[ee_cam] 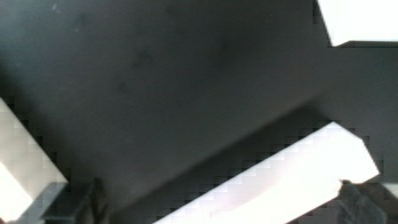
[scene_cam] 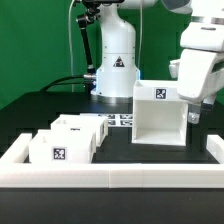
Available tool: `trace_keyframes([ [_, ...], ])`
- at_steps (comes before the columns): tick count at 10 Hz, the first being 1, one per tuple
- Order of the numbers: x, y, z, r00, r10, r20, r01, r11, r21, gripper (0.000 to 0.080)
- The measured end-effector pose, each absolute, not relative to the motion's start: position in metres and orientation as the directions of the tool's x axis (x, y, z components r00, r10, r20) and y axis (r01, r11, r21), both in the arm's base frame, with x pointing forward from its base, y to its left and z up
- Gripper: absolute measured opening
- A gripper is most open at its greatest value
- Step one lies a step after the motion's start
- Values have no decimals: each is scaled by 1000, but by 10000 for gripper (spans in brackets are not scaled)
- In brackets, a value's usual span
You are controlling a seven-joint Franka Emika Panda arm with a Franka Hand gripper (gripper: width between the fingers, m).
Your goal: Assemble drawer
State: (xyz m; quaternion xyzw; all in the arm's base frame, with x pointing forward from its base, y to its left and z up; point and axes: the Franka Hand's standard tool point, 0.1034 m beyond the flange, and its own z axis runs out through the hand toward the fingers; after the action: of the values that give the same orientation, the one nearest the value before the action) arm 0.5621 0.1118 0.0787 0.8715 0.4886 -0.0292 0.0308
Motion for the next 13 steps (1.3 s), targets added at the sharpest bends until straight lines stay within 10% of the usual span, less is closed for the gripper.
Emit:
trace_keyframes([
  [7, 561, 111, 78, 553, 828, -88, 833, -552, 40, 650],
  [13, 546, 110, 82, 890, 450, -69, 453, -890, 50, 650],
])
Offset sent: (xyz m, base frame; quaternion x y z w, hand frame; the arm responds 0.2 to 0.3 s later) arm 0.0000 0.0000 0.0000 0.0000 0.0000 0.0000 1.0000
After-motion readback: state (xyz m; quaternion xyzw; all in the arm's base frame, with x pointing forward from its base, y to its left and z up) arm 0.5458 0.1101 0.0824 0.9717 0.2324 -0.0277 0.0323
